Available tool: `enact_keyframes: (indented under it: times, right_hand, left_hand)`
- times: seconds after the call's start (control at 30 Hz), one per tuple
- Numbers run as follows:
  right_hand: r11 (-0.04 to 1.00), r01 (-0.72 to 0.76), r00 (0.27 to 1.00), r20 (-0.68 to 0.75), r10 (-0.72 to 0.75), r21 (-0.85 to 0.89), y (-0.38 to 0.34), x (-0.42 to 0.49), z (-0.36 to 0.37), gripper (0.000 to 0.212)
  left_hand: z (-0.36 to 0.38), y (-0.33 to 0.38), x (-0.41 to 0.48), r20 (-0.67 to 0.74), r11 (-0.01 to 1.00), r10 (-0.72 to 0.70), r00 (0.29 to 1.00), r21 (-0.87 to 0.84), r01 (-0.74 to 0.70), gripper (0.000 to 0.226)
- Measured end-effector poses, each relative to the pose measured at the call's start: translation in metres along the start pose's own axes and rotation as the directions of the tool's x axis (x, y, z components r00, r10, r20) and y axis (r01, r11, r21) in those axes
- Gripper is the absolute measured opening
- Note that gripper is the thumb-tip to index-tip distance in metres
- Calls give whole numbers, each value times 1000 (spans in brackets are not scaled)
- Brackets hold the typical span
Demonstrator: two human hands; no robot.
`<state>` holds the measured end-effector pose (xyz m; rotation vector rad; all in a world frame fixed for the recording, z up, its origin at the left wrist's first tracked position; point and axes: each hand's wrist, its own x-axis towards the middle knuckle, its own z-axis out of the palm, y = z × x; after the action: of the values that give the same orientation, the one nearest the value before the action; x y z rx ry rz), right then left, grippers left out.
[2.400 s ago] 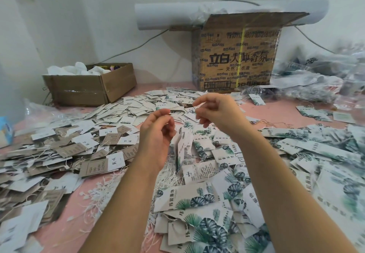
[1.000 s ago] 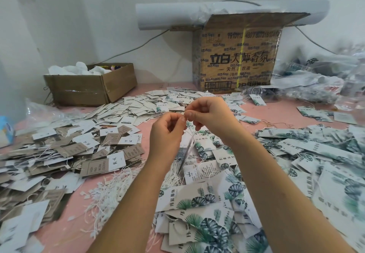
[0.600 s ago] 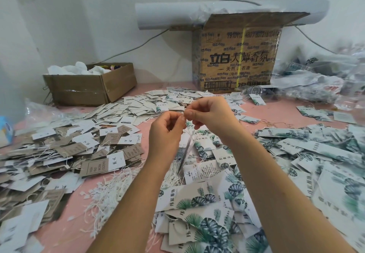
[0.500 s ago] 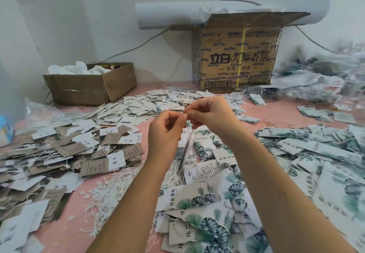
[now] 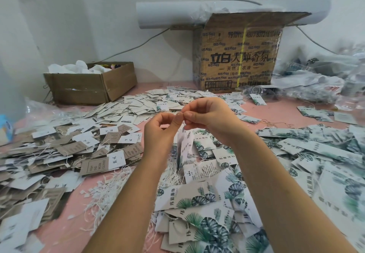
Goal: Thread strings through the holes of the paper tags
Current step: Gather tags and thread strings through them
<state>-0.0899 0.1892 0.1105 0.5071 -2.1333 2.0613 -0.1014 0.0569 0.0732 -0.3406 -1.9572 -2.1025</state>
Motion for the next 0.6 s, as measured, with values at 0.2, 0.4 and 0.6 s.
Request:
enact_keyframes:
  times: [0.2,0.4,0.6]
  right_hand:
    - [994,-27,1000,-2,27,-103,0,0,6,20]
    - [998,8,987,-162,3,67,-7,2,4,21]
    - [965,140,965,-248,-83,221,-13,0,-1,18]
  left_hand:
    - [0,-1,0,111,987,-160,981,5,161,57]
    - [-2,-4,-1,408,948,-167,897,318,31,71]
    - [-6,-12,4,297,915,-9,955,388,-112,36]
